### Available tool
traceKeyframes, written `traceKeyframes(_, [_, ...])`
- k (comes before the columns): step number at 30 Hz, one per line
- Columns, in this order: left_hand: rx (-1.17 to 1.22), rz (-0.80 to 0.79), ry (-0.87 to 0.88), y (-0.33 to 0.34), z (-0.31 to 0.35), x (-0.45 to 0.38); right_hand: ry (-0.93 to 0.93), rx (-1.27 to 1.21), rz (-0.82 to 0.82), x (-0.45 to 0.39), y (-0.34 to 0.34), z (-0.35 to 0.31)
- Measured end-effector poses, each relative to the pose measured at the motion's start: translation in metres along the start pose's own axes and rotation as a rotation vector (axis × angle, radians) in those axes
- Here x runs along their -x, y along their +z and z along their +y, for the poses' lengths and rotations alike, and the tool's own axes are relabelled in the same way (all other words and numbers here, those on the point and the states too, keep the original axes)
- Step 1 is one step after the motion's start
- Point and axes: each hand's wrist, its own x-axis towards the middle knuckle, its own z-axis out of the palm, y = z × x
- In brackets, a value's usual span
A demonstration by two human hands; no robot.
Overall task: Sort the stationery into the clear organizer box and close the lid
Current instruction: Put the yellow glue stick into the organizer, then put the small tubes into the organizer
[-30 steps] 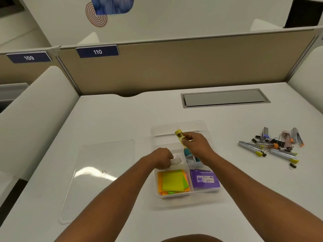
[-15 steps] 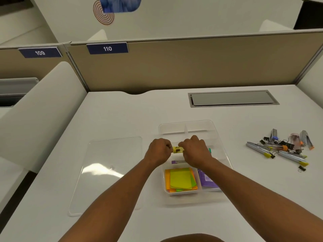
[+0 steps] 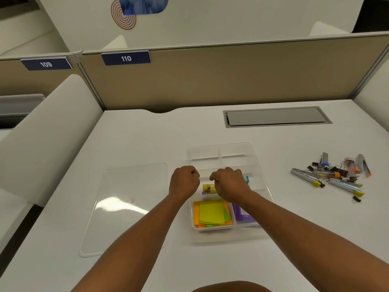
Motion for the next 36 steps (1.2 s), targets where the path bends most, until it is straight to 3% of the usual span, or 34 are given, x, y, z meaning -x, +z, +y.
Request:
traceKeyframes(6, [-0.017, 0.016, -0.006, 0.017, 0.025, 0.001, 0.005, -0.189, 0.150, 0.016, -0.017, 0.026])
traceKeyframes(15, [0.077, -0.091, 0.115, 0.072, 0.093, -0.005, 0.088, -0.315, 0.190, 0.048, -0.035, 0.101])
traceKeyframes(22, [0.223, -0.201, 0.149, 0.128, 0.163, -0.009, 0.213, -0.381, 0.261, 0.079, -0.043, 0.180])
traceKeyframes(36, [0.196, -0.318, 0.277, 0.234, 0.271, -0.027, 0.534, -0.382, 0.368, 0.116, -0.054, 0.325])
